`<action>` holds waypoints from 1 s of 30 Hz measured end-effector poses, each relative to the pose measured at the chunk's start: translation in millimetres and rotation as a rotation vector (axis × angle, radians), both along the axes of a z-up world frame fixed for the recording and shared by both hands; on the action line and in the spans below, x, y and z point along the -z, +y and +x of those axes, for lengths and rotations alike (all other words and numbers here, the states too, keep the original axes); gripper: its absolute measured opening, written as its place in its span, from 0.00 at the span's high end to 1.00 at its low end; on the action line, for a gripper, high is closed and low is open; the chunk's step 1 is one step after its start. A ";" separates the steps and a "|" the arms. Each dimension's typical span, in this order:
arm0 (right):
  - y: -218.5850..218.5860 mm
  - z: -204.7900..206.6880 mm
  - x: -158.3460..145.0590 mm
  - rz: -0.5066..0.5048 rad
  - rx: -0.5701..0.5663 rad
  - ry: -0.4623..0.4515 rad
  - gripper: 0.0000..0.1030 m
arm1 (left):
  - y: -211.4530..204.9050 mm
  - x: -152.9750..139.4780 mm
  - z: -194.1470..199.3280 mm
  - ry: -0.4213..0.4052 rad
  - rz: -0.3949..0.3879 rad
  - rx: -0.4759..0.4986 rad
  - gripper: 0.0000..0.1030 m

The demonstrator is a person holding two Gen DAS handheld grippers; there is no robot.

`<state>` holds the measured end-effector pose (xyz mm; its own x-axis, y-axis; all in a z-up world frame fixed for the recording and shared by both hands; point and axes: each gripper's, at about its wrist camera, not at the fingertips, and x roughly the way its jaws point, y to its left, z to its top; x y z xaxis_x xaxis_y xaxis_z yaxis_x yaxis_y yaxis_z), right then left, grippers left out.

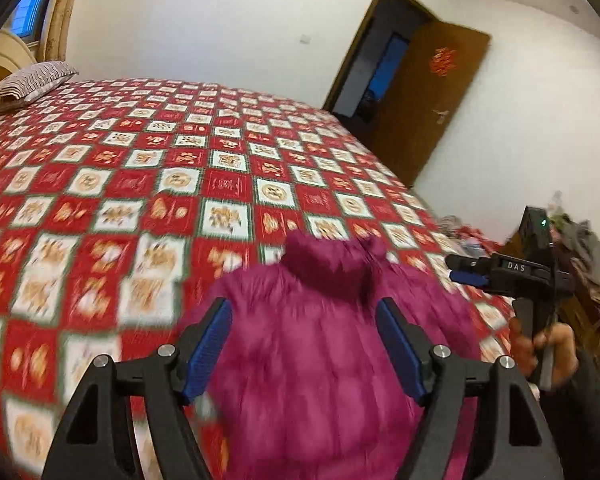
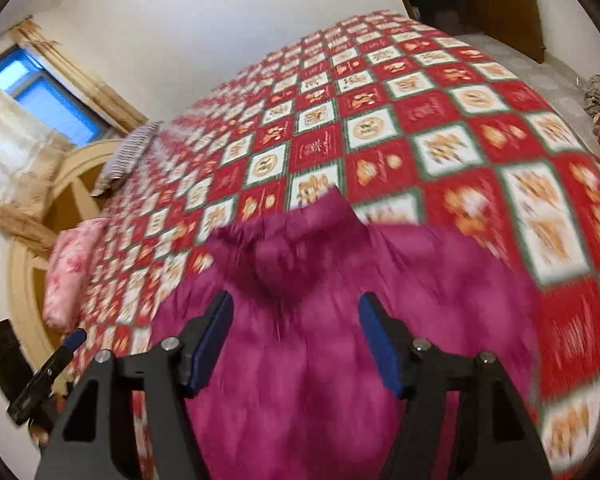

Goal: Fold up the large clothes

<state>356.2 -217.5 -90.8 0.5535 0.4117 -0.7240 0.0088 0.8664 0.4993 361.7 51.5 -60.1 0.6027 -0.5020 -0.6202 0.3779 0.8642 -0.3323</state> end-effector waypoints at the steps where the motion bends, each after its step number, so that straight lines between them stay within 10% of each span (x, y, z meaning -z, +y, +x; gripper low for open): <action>1: 5.7 15.9 4.5 -0.013 0.006 0.020 0.33 | -9.8 3.0 14.3 -0.003 0.023 -0.004 0.28; 6: 32.6 82.0 35.4 -0.073 0.012 0.139 0.32 | -53.2 17.2 58.4 -0.054 0.202 -0.019 0.28; 9: 44.1 97.1 53.1 -0.145 -0.042 0.197 0.32 | -56.1 24.2 75.7 -0.002 0.179 -0.017 0.28; 13: 33.3 72.3 59.4 -0.273 -0.112 0.196 0.68 | -59.6 27.5 96.5 0.034 0.159 -0.051 0.28; 17: -1.3 42.5 60.8 -0.372 -0.098 0.176 0.73 | -79.4 30.3 113.5 0.047 0.196 -0.052 0.28; 23: -48.5 25.8 89.7 -0.250 -0.010 0.166 0.78 | -136.9 51.5 130.6 0.062 0.333 -0.041 0.28; 30: -43.0 13.0 33.1 -0.116 0.037 -0.032 0.64 | -142.9 85.4 134.8 0.147 0.443 -0.067 0.28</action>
